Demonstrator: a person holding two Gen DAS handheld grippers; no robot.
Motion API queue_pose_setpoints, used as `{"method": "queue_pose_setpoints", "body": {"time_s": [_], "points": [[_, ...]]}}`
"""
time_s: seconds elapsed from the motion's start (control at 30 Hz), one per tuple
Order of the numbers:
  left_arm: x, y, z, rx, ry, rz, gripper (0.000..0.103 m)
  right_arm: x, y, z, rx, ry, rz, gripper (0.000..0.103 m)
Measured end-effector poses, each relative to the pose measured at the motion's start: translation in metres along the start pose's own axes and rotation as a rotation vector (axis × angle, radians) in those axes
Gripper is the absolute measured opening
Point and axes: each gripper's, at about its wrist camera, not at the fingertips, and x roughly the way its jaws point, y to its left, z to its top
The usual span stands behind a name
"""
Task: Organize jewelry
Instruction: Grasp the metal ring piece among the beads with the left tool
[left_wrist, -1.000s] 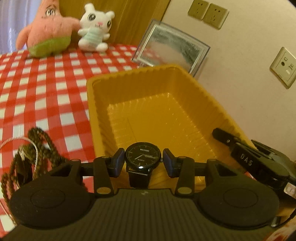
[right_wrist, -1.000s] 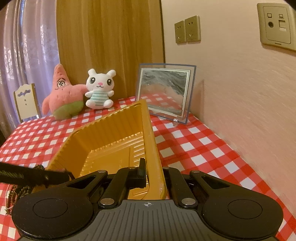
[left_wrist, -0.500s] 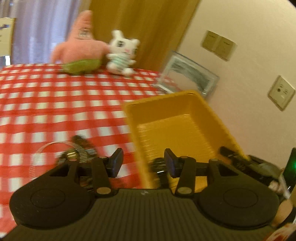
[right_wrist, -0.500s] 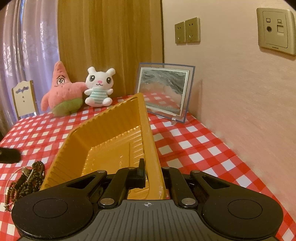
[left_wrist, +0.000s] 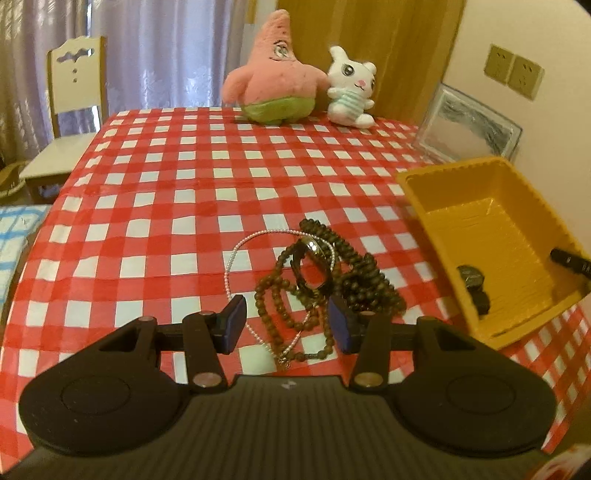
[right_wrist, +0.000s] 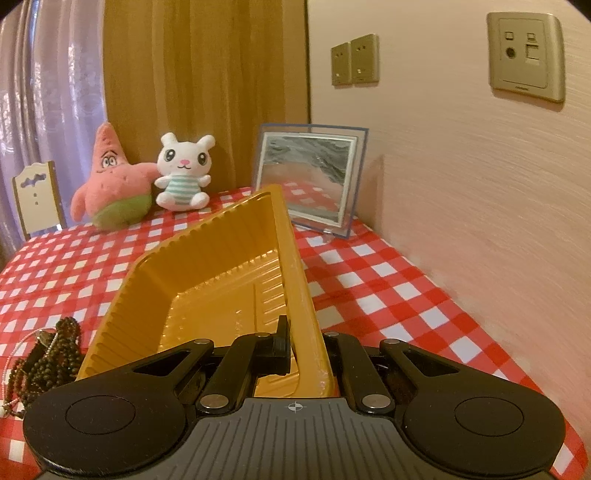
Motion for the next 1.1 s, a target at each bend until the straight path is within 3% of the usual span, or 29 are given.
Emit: {"method": "queue_pose_setpoints", "body": {"time_s": [0.33,0.53,1.1], "points": [[0.022,-0.025,0.002,0.126,0.016,-0.048,0.041,-0.008,-0.016,0.0,0.025,-0.003,-0.059,0.005],[0.039,-0.027,0.014,0.138,0.017,-0.065,0.035,-0.007,-0.026,0.002,0.046,-0.006,-0.1,0.005],[0.108,-0.01,0.045,-0.028,0.13,-0.085,0.021,0.0,-0.028,0.002,0.07,0.013,-0.121,0.005]]}}
